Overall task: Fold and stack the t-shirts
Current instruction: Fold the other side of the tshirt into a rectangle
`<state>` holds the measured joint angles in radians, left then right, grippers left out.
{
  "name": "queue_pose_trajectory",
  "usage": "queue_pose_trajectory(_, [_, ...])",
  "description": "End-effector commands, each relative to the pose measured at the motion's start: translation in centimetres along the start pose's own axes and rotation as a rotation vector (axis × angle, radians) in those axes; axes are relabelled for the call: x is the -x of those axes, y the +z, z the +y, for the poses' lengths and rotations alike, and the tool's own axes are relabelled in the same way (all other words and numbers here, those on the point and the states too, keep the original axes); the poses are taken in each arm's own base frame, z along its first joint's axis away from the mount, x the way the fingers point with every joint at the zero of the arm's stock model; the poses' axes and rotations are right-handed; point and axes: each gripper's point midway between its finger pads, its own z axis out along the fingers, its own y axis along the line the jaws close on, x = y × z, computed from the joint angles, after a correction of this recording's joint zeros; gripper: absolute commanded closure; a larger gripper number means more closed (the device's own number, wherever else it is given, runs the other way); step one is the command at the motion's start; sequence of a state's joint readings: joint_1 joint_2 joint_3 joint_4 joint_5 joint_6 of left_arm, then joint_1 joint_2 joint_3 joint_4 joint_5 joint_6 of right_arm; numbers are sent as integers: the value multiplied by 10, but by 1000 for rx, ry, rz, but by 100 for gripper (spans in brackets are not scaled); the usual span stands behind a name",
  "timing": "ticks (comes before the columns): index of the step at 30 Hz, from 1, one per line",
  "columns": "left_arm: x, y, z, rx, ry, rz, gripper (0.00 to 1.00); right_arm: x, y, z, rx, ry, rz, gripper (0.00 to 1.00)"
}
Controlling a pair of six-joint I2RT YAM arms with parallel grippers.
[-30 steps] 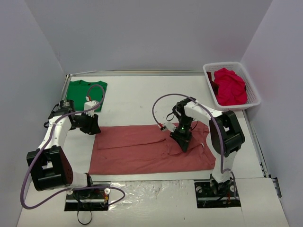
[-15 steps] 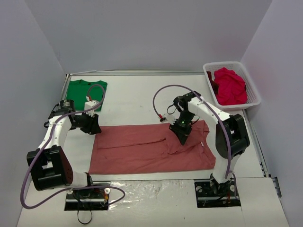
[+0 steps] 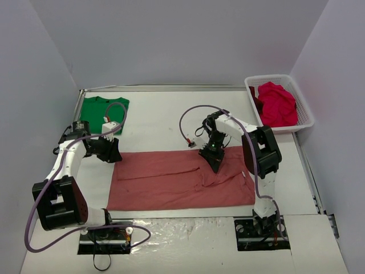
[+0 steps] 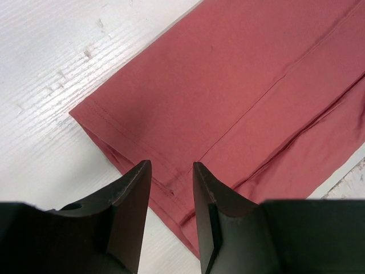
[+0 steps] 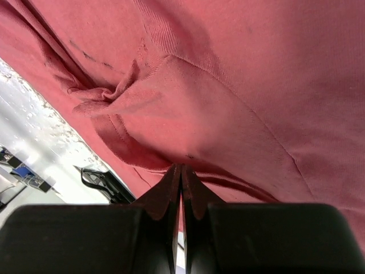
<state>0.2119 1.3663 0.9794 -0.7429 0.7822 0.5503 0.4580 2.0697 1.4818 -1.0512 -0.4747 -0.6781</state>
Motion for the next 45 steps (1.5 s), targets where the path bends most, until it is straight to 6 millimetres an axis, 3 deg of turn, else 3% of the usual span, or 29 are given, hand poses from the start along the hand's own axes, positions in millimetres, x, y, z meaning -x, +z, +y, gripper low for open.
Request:
queue_pose_trajectory(1, [4, -5, -1, 8, 24, -21, 66, -19, -4, 8, 12, 3, 53, 100])
queue_pose_trajectory(12, [3, -6, -2, 8, 28, -24, 66, -35, 21, 6, 38, 32, 110, 100])
queue_pose_trajectory(17, [3, -6, -2, 5, 29, -23, 66, -43, 24, 8, 35, 44, 135, 100])
queue_pose_trajectory(30, [6, -8, -6, -2, 41, -35, 66, -61, -10, 34, -59, 53, 69, 100])
queue_pose_trajectory(36, [6, -9, -8, -9, 45, -39, 65, -73, -12, 49, -55, 51, 50, 100])
queue_pose_trajectory(45, [6, -10, -9, -12, 48, -41, 65, -66, -20, 41, -103, 43, 22, 100])
